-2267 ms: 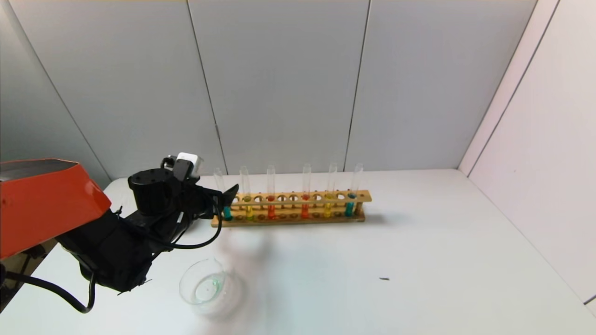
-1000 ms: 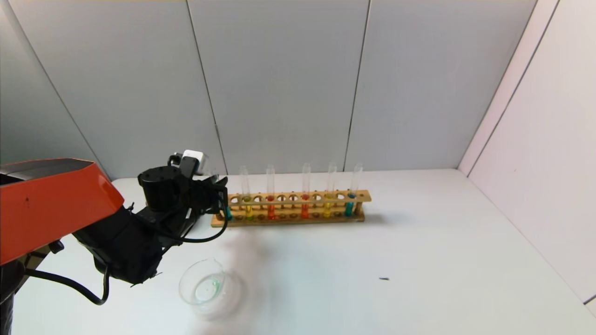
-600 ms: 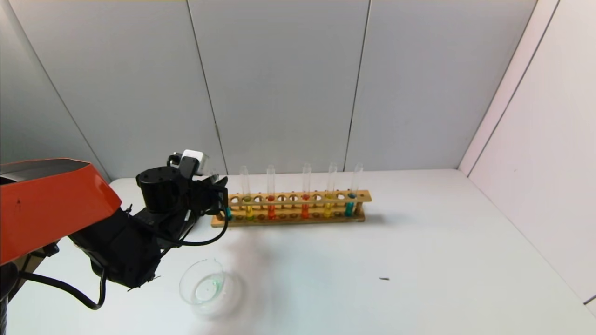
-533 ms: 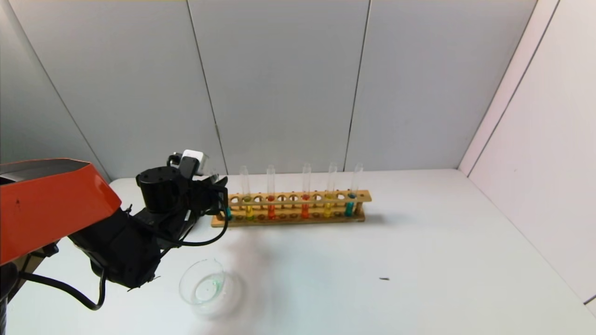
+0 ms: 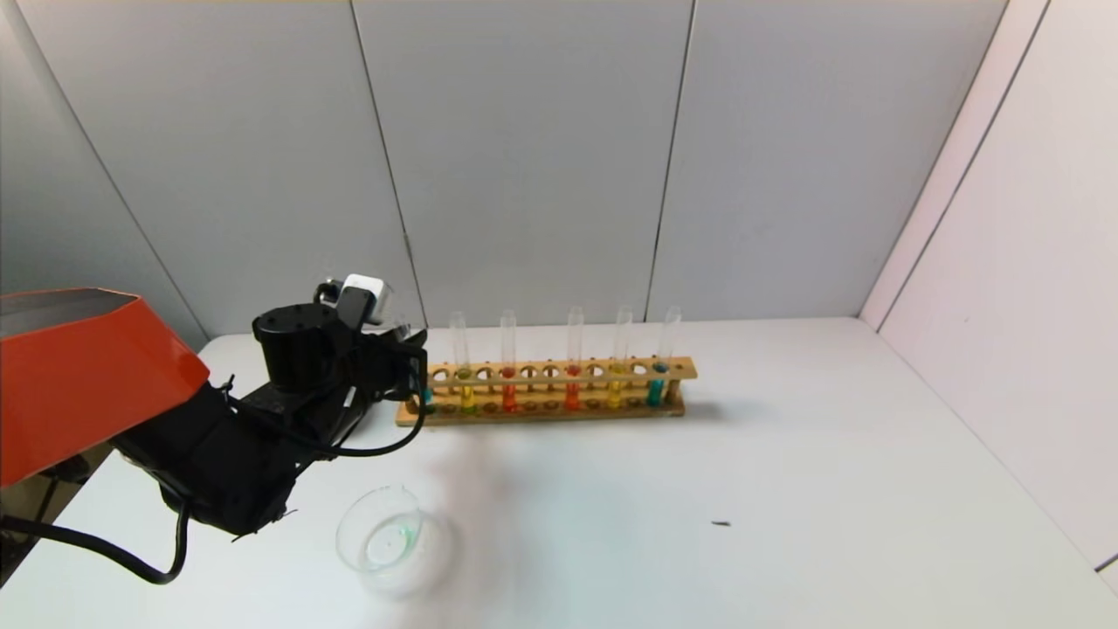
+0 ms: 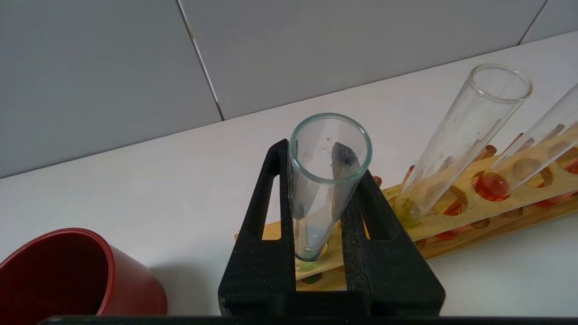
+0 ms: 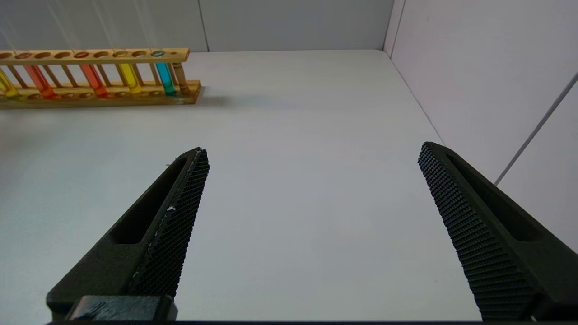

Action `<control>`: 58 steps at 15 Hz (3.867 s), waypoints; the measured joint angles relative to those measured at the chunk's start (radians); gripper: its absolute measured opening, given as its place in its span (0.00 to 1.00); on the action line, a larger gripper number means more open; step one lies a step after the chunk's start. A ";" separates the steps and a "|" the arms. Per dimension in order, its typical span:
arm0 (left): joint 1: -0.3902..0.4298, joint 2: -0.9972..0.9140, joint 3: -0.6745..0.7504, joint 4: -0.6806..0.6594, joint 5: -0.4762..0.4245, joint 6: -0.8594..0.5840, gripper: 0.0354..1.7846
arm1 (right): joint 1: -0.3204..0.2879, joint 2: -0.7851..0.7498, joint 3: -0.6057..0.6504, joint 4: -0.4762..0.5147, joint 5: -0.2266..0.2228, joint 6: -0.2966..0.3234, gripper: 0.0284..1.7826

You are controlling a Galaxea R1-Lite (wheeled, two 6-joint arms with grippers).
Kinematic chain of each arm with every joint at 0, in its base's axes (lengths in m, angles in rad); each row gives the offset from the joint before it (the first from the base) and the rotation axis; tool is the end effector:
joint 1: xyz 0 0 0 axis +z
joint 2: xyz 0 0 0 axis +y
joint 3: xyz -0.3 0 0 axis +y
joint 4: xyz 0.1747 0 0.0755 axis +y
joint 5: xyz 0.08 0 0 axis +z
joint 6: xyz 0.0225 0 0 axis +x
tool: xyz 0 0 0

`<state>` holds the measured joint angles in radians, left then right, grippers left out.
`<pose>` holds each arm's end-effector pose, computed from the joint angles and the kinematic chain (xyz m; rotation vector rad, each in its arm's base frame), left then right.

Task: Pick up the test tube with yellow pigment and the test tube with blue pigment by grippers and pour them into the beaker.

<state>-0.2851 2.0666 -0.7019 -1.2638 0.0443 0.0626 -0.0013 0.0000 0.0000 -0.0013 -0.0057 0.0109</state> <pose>0.3403 -0.0987 0.0980 0.0788 0.0922 -0.2437 -0.0228 -0.0001 0.0756 0.0109 -0.0013 -0.0070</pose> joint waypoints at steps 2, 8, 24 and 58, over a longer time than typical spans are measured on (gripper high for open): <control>-0.001 -0.008 -0.009 0.011 0.000 0.011 0.17 | 0.000 0.000 0.000 0.000 0.000 0.000 0.95; -0.004 -0.064 -0.071 0.149 -0.002 0.015 0.17 | 0.000 0.000 0.000 0.000 0.000 0.000 0.95; -0.005 -0.396 -0.205 0.669 -0.007 0.005 0.17 | 0.000 0.000 0.000 0.000 0.000 0.000 0.95; -0.112 -0.576 0.093 1.328 0.328 0.420 0.17 | 0.000 0.000 0.000 0.000 0.000 0.000 0.95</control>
<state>-0.3968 1.4909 -0.6089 0.0643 0.3721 0.4830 -0.0017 0.0000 0.0000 -0.0013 -0.0062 0.0109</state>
